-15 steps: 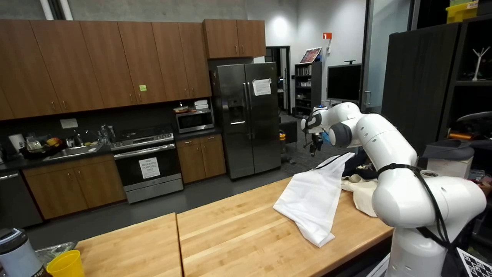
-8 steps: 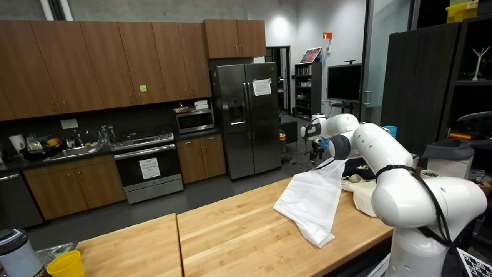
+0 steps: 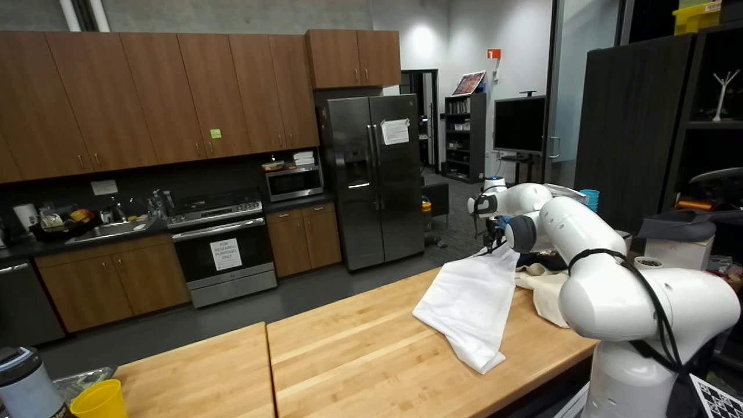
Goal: Move the white cloth to the left.
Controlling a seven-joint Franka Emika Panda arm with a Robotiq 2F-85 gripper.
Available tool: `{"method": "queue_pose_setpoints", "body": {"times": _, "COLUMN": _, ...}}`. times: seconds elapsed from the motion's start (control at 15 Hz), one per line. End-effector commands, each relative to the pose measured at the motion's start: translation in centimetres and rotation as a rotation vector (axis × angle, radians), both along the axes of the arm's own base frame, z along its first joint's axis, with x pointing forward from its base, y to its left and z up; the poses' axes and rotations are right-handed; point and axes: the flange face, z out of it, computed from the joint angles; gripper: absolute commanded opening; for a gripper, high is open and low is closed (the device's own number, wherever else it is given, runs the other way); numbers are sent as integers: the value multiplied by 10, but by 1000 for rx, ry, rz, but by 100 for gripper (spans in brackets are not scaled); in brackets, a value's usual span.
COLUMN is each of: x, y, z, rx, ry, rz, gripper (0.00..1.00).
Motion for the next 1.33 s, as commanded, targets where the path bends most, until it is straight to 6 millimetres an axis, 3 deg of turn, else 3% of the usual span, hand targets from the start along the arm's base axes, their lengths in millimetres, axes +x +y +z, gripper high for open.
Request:
{"method": "queue_pose_setpoints", "body": {"times": 0.0, "x": 3, "y": -4, "z": 11, "rx": -20, "ry": -39, "rz": -14, "gripper": 45}}
{"method": "queue_pose_setpoints", "body": {"times": 0.33, "x": 12, "y": 6, "z": 33, "rx": 4, "ry": -71, "rz": -12, "gripper": 6}}
{"method": "queue_pose_setpoints", "body": {"times": 0.4, "x": 14, "y": 8, "z": 37, "rx": 8, "ry": -78, "rz": -12, "gripper": 1}}
{"method": "queue_pose_setpoints", "body": {"times": 0.6, "x": 16, "y": 11, "z": 54, "rx": 29, "ry": -94, "rz": -17, "gripper": 0}}
{"method": "queue_pose_setpoints", "body": {"times": 0.67, "x": 18, "y": 15, "z": 61, "rx": 9, "ry": -73, "rz": -7, "gripper": 26}}
{"method": "queue_pose_setpoints", "body": {"times": 0.73, "x": 16, "y": 13, "z": 50, "rx": 20, "ry": -76, "rz": -2, "gripper": 2}}
{"method": "queue_pose_setpoints", "body": {"times": 0.93, "x": 17, "y": 16, "z": 62, "rx": 18, "ry": -76, "rz": 2, "gripper": 19}}
{"method": "queue_pose_setpoints", "body": {"times": 1.0, "x": 17, "y": 17, "z": 62, "rx": 19, "ry": -76, "rz": 2, "gripper": 50}}
{"method": "queue_pose_setpoints", "body": {"times": 1.13, "x": 20, "y": 17, "z": 66, "rx": 17, "ry": -111, "rz": 108, "gripper": 51}}
{"method": "queue_pose_setpoints", "body": {"times": 1.27, "x": 26, "y": 18, "z": 72, "rx": -45, "ry": -122, "rz": 217, "gripper": 60}}
